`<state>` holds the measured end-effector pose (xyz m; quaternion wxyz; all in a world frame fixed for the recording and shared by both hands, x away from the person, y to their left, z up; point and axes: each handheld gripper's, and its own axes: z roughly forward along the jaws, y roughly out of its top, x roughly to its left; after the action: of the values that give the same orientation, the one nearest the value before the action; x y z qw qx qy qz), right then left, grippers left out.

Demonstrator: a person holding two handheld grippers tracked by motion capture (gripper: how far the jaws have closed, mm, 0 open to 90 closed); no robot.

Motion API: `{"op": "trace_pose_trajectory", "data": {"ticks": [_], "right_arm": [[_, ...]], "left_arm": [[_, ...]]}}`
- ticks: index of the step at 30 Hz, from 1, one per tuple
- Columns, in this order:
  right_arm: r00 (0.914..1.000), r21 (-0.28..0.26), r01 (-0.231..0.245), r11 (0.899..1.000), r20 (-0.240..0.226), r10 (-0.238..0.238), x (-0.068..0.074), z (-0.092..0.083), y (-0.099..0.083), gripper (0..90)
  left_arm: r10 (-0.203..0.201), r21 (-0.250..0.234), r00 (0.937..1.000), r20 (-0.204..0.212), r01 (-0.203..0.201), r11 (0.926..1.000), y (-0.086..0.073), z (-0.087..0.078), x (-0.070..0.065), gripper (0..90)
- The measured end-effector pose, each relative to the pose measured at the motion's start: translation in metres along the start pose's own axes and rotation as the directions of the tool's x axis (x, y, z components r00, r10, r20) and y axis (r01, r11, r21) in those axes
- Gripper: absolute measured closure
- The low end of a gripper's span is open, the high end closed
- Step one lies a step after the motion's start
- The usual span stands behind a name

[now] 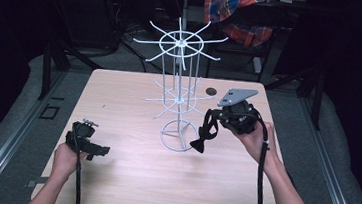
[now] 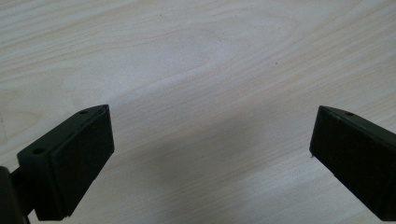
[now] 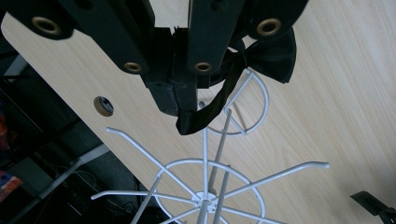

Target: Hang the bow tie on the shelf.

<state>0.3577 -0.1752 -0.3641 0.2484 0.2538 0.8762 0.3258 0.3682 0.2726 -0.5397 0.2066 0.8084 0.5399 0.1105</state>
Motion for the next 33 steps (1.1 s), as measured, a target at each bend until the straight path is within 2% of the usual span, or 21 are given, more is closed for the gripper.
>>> {"op": "trace_pose_trajectory", "data": {"ticks": [18, 26, 33], "right_arm": [[0.9997, -0.007, -0.015, 1.000, -0.019, 0.015, -0.008, 0.017, 0.004, 89.8], [0.9976, -0.017, -0.045, 0.999, -0.053, 0.044, -0.015, 0.023, -0.002, 89.7], [0.9947, -0.015, -0.066, 0.998, -0.079, 0.065, -0.018, 0.029, -0.008, 89.5]], "left_arm": [[-0.001, 0.000, 1.0000, 0.000, 0.001, 1.0000, -0.001, 0.000, 0.001, 0.0], [0.011, 0.004, 0.9999, -0.001, -0.011, 0.9999, -0.001, 0.000, 0.001, 0.0], [0.004, 0.001, 1.0000, 0.001, -0.004, 1.0000, -0.001, 0.000, 0.001, 0.0]]}}
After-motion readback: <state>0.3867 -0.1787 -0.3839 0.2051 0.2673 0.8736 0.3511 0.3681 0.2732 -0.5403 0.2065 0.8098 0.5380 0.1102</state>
